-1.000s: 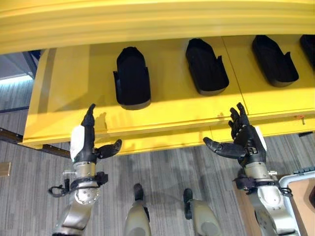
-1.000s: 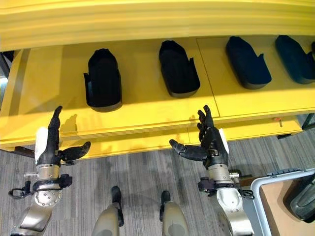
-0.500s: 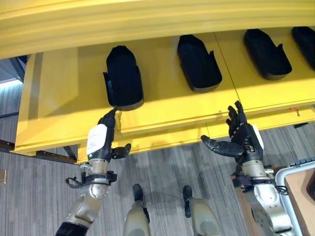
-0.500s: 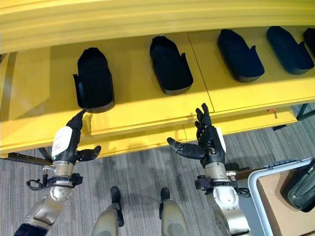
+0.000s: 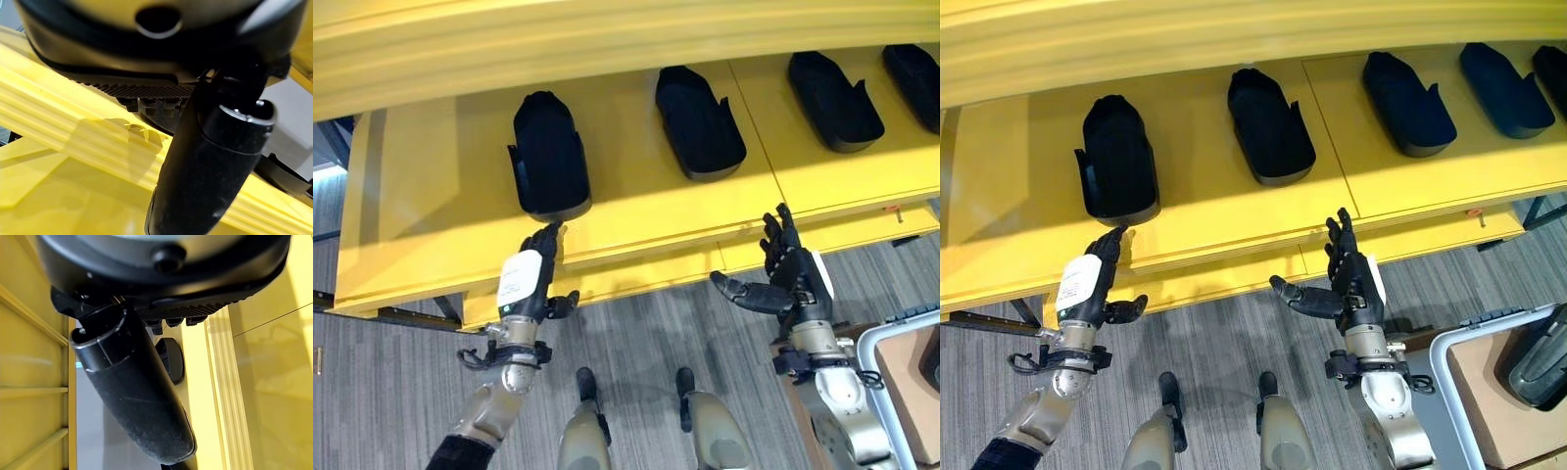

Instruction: Move parts from the plastic box to the shelf.

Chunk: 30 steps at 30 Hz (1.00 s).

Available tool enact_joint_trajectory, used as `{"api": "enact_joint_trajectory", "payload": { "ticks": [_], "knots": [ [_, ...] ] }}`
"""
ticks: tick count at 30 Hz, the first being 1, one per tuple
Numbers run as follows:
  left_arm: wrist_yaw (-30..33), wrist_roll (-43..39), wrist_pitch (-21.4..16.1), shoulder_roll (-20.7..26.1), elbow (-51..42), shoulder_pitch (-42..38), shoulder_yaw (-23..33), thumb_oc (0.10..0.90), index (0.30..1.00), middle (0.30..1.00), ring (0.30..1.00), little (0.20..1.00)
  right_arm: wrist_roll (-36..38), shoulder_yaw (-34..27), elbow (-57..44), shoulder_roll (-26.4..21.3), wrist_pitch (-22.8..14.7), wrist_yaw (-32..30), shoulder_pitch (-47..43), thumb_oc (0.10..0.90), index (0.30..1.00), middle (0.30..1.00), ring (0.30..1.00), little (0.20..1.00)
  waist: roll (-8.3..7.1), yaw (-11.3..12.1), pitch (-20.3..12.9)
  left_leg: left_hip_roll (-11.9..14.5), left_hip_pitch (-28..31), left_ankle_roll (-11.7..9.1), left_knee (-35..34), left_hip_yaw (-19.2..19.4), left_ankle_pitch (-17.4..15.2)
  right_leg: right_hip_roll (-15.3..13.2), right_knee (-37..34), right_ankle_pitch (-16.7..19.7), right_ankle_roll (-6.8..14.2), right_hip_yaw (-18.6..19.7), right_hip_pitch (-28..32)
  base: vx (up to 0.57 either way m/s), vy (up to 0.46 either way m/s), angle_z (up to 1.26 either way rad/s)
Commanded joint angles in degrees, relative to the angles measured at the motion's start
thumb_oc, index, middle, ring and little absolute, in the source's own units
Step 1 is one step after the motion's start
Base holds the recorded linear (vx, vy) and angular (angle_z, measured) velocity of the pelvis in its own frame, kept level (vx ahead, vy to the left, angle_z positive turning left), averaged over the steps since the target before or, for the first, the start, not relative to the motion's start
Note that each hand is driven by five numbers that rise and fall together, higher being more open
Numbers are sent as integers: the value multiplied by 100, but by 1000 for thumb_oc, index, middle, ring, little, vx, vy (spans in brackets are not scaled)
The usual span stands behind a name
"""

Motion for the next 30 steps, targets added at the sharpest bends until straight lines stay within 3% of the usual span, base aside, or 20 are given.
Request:
{"api": "enact_joint_trajectory", "payload": {
  "ticks": [1,12,30],
  "knots": [
    [397,362,-205,298,-228,-505,96,900,1000,1000,1000,1000,43,-166,-375,-60,-829,-44,-333,900,1000,1000,1000,1000,-237,-23,-262,556,209,-195,39,-84,27,-322,-479,339,231,3,282,0,0,0],
    [371,522,-154,215,66,-820,-241,900,1000,1000,1000,1000,9,-132,-389,-51,-843,-53,-311,900,1000,1000,1000,1000,-263,-70,-281,545,198,-174,10,-72,35,-312,-510,354,236,27,256,0,0,0],
    [501,425,155,89,851,-1117,-287,900,1000,1000,1000,1000,0,-123,-482,-76,-856,-57,-264,900,1000,1000,1000,1000,-300,-113,-235,545,126,-167,129,-78,-7,-313,-402,318,219,48,185,0,0,0]
  ]
}}
